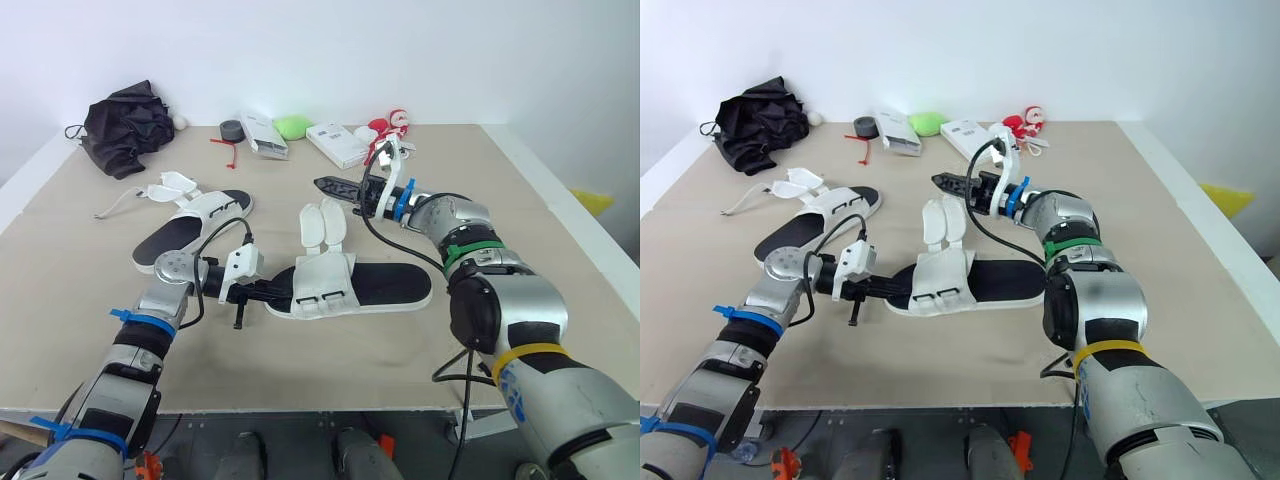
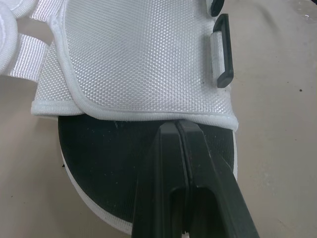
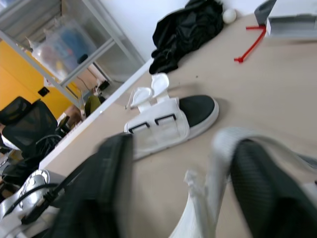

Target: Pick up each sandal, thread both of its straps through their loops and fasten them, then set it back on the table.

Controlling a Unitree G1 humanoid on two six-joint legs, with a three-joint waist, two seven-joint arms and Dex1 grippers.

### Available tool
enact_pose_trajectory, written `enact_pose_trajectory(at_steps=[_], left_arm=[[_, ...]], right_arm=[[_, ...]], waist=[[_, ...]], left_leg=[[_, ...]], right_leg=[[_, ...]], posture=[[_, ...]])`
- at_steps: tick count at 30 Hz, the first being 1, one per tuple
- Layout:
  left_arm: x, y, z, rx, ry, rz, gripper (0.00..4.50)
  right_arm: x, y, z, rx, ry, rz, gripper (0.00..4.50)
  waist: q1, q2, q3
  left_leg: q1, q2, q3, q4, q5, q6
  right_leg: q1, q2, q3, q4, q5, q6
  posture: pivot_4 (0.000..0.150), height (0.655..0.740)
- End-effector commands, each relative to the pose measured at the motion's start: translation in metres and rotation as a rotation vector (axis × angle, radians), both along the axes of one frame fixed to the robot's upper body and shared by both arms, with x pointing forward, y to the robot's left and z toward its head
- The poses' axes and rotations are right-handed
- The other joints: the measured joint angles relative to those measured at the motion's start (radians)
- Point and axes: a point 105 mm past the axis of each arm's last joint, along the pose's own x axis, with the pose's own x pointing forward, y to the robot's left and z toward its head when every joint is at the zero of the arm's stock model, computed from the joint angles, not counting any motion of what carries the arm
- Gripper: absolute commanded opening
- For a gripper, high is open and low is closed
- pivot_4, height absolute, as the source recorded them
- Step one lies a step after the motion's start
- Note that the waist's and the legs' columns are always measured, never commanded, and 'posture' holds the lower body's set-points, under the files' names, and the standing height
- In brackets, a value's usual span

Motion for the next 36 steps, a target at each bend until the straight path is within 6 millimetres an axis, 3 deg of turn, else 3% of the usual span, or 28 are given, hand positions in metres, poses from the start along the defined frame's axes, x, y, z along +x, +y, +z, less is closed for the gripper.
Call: enact_pose_trajectory(at_steps=[1, 4, 17, 21, 26, 29, 33, 36], left_arm=[[-0.013, 0.004, -0.044, 0.120, 0.147, 0.015, 0.00], [-0.013, 0.003, -0.045, 0.120, 0.150, 0.013, 0.00], [-0.014, 0.001, -0.047, 0.128, 0.162, 0.000, 0.00], [-0.016, 0.002, -0.048, 0.133, 0.167, 0.000, 0.00], [-0.015, 0.003, -0.048, 0.136, 0.169, 0.001, 0.00], [-0.015, 0.002, -0.048, 0.137, 0.170, -0.001, 0.00], [-0.016, 0.001, -0.049, 0.140, 0.172, -0.005, 0.00], [-0.016, 0.001, -0.049, 0.141, 0.172, -0.005, 0.00]], right_arm=[[-0.004, 0.002, 0.038, 0.079, -0.135, 0.052, 1.05], [-0.007, -0.001, 0.043, 0.055, -0.213, 0.067, 0.10], [-0.070, -0.017, 0.036, 0.002, -0.393, 0.413, 0.10], [-0.113, -0.007, 0.004, -0.178, -0.425, 0.608, 0.10], [-0.140, -0.003, -0.030, -0.409, -0.483, 0.721, 0.10], [-0.145, -0.006, -0.048, -0.555, -0.529, 0.773, 0.10], [-0.136, -0.009, -0.054, -0.646, -0.541, 0.763, 0.10], [-0.128, -0.011, -0.057, -0.699, -0.534, 0.763, 1.00]], waist=[[0.000, 0.000, 0.000], [0.001, 0.000, 0.000], [0.013, 0.001, 0.000], [0.016, 0.001, 0.000], [0.016, 0.002, -0.001], [0.016, 0.002, -0.001], [0.016, 0.002, -0.001], [0.016, 0.001, -0.001]], left_leg=[[0.000, 0.000, 0.000, 0.000, 0.000, 0.000], [0.000, 0.000, 0.000, -0.001, 0.000, 0.000], [-0.001, 0.000, 0.000, -0.007, 0.000, 0.000], [-0.002, 0.000, 0.000, -0.008, 0.000, 0.000], [-0.002, 0.000, 0.000, -0.010, 0.000, 0.000], [-0.002, 0.000, 0.000, -0.010, 0.000, 0.000], [-0.001, 0.000, 0.001, -0.010, 0.000, -0.001], [0.000, 0.000, 0.001, -0.011, 0.000, 0.000]], right_leg=[[0.000, 0.000, 0.000, 0.000, 0.000, 0.000], [0.000, 0.000, 0.000, -0.001, 0.000, 0.000], [0.001, 0.000, 0.000, -0.006, -0.002, 0.001], [0.002, 0.000, -0.001, -0.008, -0.002, 0.000], [0.001, -0.001, -0.001, -0.012, -0.002, 0.000], [0.001, -0.001, -0.001, -0.013, -0.002, 0.000], [0.000, -0.001, -0.001, -0.015, -0.002, 0.000], [0.000, -0.002, -0.001, -0.015, -0.002, 0.000]], posture=[[0.150, 0.7380], [0.150, 0.7380], [0.150, 0.7380], [0.150, 0.7380], [0.150, 0.7380], [0.150, 0.7380], [0.150, 0.7380], [0.150, 0.7380]])
